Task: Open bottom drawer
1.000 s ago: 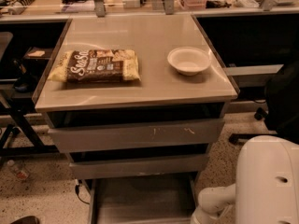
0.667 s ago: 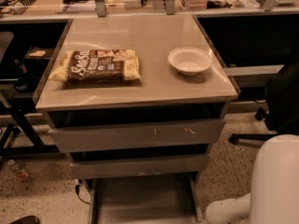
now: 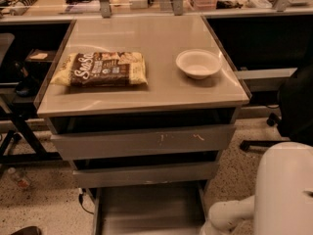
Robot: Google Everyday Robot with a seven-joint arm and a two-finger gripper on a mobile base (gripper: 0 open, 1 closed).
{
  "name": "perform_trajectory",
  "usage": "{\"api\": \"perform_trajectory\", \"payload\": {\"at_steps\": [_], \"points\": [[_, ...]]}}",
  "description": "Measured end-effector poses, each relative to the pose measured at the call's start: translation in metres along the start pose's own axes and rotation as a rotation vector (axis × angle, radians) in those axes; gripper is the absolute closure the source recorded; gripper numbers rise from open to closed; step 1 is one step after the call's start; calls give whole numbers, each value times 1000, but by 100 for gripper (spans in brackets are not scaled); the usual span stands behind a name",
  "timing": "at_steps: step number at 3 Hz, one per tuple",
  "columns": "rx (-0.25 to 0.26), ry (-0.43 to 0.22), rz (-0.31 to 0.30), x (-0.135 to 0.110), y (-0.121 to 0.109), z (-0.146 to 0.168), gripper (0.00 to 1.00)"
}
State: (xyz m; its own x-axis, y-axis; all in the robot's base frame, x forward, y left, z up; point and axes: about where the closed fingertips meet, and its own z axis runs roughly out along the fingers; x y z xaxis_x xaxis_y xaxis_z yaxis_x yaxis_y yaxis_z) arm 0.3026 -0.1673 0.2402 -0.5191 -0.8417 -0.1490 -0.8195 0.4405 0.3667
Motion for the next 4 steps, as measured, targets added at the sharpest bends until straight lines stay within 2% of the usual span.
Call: {"api": "perform_trajectory", "payload": {"at_steps": [1,2,3,4], "points": [[-11,1,-24,-11,-18,14,0],[-80,109,-134,-11,-32,35,0],[-155,228,-204,-20,-39,53,0],[-195,291,-239,-25,-43,61,0]]}}
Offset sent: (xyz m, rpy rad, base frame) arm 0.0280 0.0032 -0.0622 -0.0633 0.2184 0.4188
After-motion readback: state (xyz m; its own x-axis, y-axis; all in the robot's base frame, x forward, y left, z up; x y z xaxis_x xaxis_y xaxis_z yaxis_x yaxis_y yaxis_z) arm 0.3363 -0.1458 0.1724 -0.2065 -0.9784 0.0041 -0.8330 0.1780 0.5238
